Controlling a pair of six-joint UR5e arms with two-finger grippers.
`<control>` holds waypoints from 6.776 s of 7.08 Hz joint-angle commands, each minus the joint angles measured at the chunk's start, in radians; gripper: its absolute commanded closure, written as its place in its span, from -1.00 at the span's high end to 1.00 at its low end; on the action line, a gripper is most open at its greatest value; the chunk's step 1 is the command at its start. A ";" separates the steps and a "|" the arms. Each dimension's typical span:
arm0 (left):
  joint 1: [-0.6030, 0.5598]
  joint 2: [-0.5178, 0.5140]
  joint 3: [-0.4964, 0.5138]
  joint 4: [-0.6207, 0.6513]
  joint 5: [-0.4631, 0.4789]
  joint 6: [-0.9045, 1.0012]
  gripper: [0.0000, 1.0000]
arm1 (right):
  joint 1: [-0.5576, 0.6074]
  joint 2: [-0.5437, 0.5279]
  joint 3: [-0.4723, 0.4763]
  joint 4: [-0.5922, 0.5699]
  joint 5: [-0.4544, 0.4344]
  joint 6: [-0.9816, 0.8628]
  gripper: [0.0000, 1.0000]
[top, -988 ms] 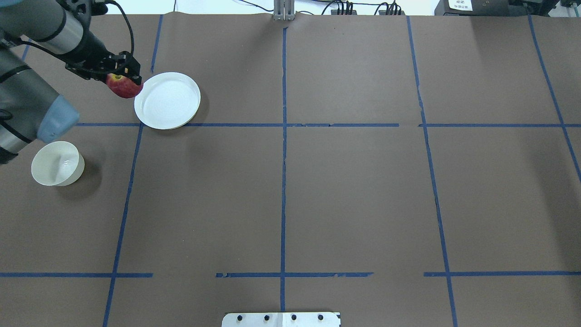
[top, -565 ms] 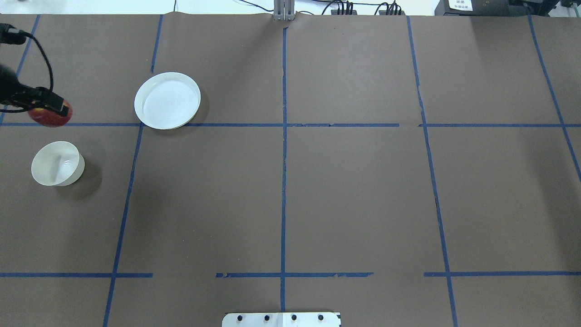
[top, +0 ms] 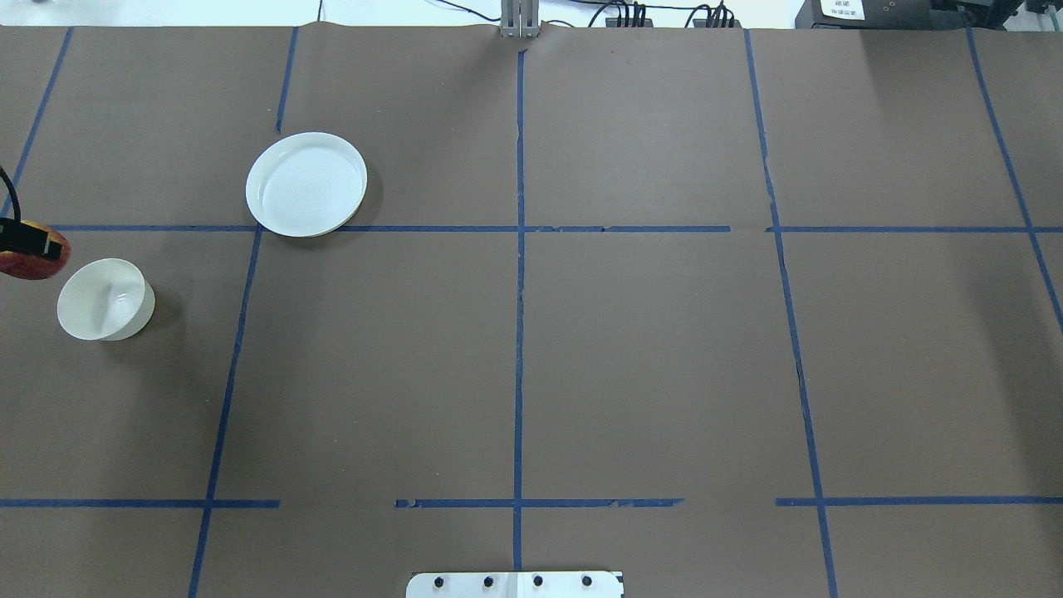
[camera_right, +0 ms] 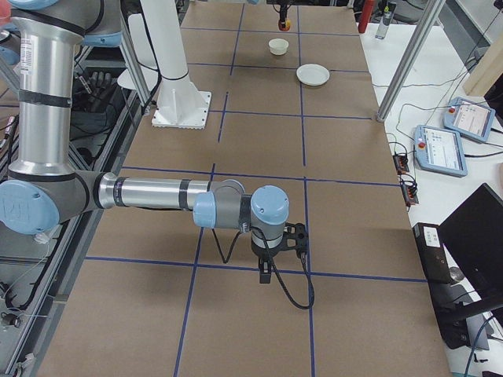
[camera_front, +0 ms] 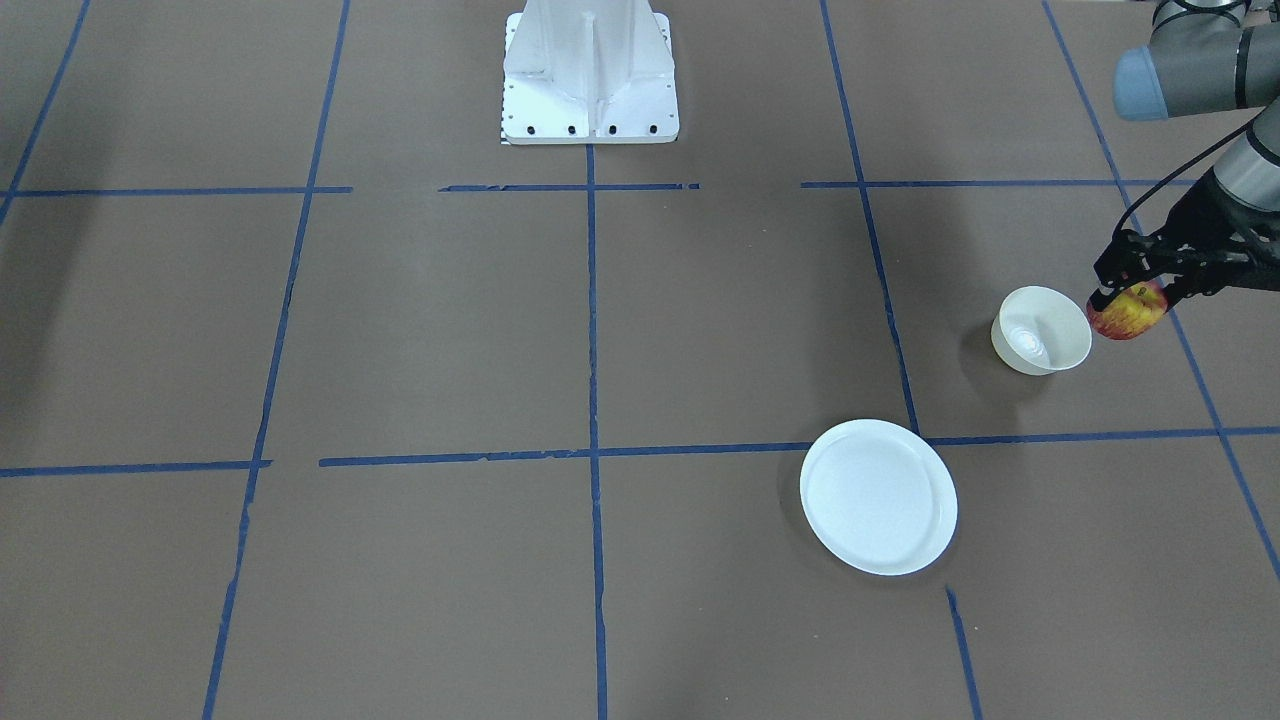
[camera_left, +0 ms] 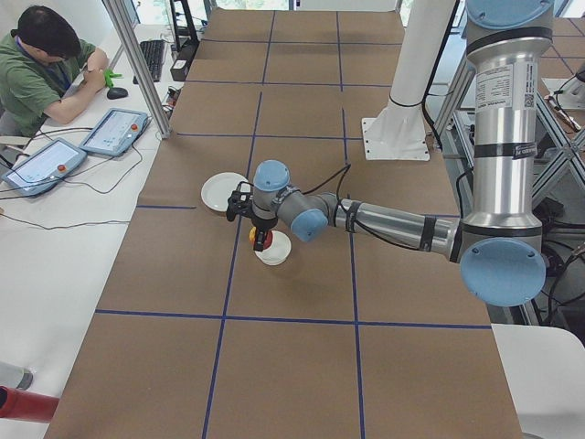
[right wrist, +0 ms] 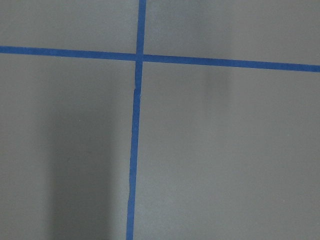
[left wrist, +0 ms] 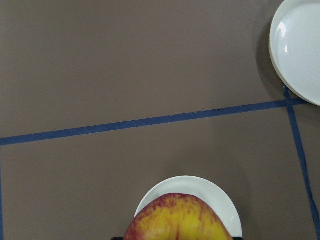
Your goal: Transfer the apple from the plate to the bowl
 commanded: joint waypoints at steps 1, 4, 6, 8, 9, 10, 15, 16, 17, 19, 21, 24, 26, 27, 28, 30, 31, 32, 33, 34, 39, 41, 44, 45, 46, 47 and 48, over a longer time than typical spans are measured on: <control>0.054 -0.002 0.058 -0.106 0.048 -0.104 -0.37 | 0.000 0.000 0.000 0.000 0.000 0.000 1.00; 0.143 -0.006 0.056 -0.106 0.112 -0.214 -0.37 | 0.000 0.000 0.000 0.000 0.000 0.000 1.00; 0.173 -0.008 0.058 -0.105 0.130 -0.228 -0.35 | 0.000 0.000 0.000 0.000 0.000 0.000 1.00; 0.189 -0.008 0.067 -0.105 0.130 -0.228 -0.02 | 0.000 0.000 0.000 0.000 0.000 0.000 1.00; 0.190 -0.008 0.068 -0.105 0.132 -0.228 0.37 | 0.000 0.000 0.000 0.000 0.000 0.000 1.00; 0.190 -0.008 0.070 -0.105 0.132 -0.228 0.53 | 0.000 0.000 0.000 0.000 0.000 0.000 1.00; 0.189 -0.009 0.056 -0.096 0.115 -0.221 0.97 | 0.000 0.000 0.000 0.000 0.000 0.000 1.00; 0.187 -0.011 0.055 -0.094 0.078 -0.219 0.98 | 0.000 0.000 0.000 0.000 0.000 0.000 1.00; 0.154 -0.009 0.042 -0.095 0.049 -0.187 0.98 | 0.000 0.000 0.000 0.000 0.000 0.000 1.00; 0.016 0.038 0.007 -0.045 0.038 0.031 0.98 | 0.000 0.000 0.000 0.000 0.000 0.000 1.00; -0.163 0.041 0.007 0.160 0.010 0.380 0.98 | 0.000 0.000 0.000 0.000 0.000 0.000 1.00; -0.371 0.041 0.013 0.502 0.007 0.829 0.99 | 0.000 0.000 0.000 0.000 0.000 0.000 1.00; -0.498 0.029 0.009 0.680 -0.069 0.949 1.00 | 0.000 0.000 0.000 0.000 0.000 0.000 1.00; -0.500 0.028 0.009 0.710 -0.125 0.951 1.00 | 0.000 0.000 0.000 0.000 0.000 0.000 1.00; -0.500 0.041 0.009 0.702 -0.170 0.950 1.00 | 0.000 0.000 0.000 0.000 0.000 0.000 1.00; -0.500 0.032 -0.007 0.696 -0.177 0.951 1.00 | 0.000 0.000 0.000 0.000 0.000 0.000 1.00; -0.500 0.038 -0.025 0.696 -0.177 0.953 1.00 | 0.000 0.000 0.000 0.000 0.000 0.000 1.00; -0.500 0.026 -0.025 0.696 -0.175 0.951 1.00 | 0.000 0.000 0.000 0.000 0.000 0.000 1.00; -0.500 0.025 -0.036 0.693 -0.171 0.951 1.00 | 0.000 0.000 0.000 0.000 0.000 0.000 1.00; -0.500 0.025 -0.031 0.693 -0.169 0.951 1.00 | 0.000 0.000 0.000 0.000 0.000 0.000 1.00; -0.500 0.021 -0.031 0.693 -0.167 0.944 1.00 | 0.000 0.000 0.000 0.000 0.000 0.000 1.00; -0.500 0.023 -0.030 0.693 -0.164 0.945 1.00 | 0.000 0.000 0.000 0.000 0.000 0.000 1.00; -0.500 0.023 -0.028 0.695 -0.163 0.945 1.00 | 0.000 0.000 0.000 0.000 0.000 0.000 1.00; -0.500 0.023 -0.028 0.695 -0.163 0.945 1.00 | 0.000 0.000 0.000 0.000 0.000 0.000 1.00; -0.500 0.023 -0.030 0.695 -0.163 0.945 1.00 | 0.000 0.000 0.000 0.000 0.000 0.000 1.00; -0.500 0.023 -0.028 0.693 -0.163 0.945 1.00 | 0.000 0.000 0.000 0.000 0.000 0.000 1.00; -0.500 0.021 -0.030 0.695 -0.163 0.945 1.00 | 0.000 0.000 0.000 0.000 0.000 0.000 1.00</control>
